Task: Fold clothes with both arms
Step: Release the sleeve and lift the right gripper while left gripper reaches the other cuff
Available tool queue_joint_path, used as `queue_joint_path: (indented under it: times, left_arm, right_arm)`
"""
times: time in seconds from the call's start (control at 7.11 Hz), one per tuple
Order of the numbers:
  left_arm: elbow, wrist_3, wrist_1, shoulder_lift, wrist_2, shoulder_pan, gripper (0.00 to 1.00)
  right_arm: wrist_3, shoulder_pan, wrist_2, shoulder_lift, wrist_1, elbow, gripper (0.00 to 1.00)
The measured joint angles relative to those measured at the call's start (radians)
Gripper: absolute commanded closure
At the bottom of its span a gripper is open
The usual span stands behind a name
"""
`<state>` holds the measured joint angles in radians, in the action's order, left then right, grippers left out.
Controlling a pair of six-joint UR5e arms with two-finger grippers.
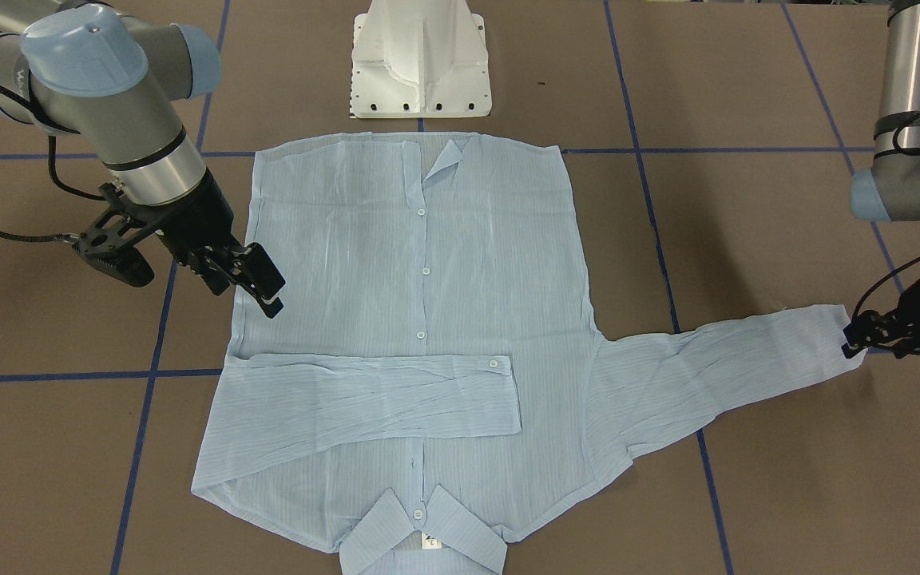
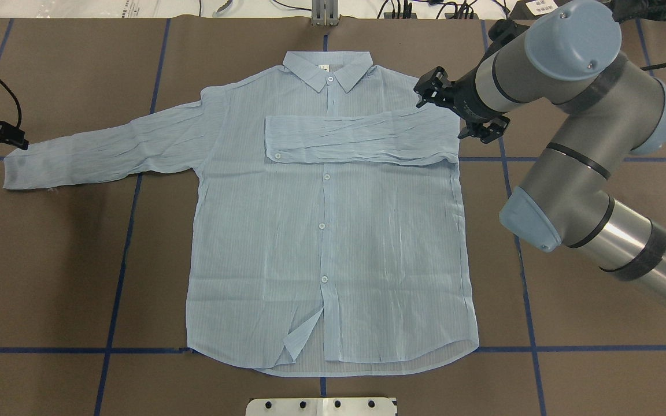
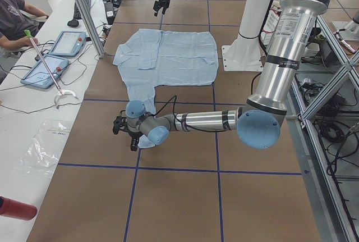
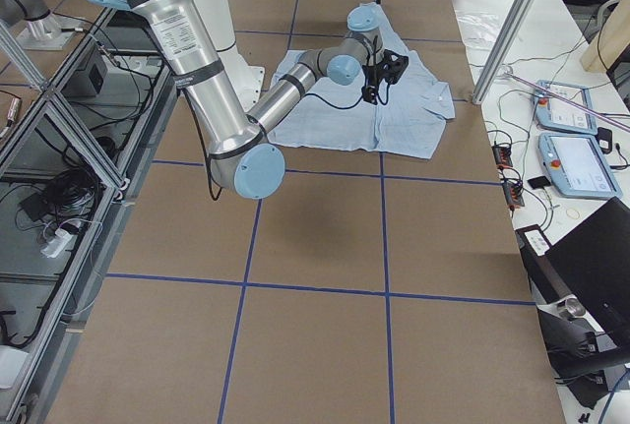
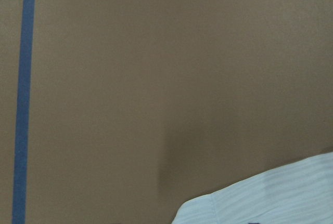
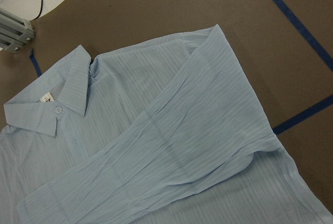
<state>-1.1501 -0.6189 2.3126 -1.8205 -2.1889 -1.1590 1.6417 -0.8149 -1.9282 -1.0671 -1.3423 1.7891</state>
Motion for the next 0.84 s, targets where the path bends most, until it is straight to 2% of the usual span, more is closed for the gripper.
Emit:
queue_joint_path:
  times: [0.28, 0.42, 0.56, 0.84]
  left_arm:
    - [0.009, 0.002, 0.002, 0.0, -0.002, 0.012, 0.22]
    - [0.011, 0.003, 0.002, 0.001, -0.003, 0.016, 0.35]
    - [0.012, 0.004, 0.002, 0.001, -0.004, 0.017, 0.6]
    - [0.014, 0.005, 0.001, 0.005, -0.003, 0.018, 1.0]
  right_arm:
    - [0.002, 0.004, 0.0, -0.006, 0.0, 0.0, 0.0]
    - [0.002, 0.006, 0.0, -0.008, 0.0, 0.001, 0.0]
    - [0.003, 0.007, 0.001, -0.009, 0.0, 0.001, 0.0]
    - [0.003, 0.008, 0.001, -0.01, 0.0, 0.001, 0.0]
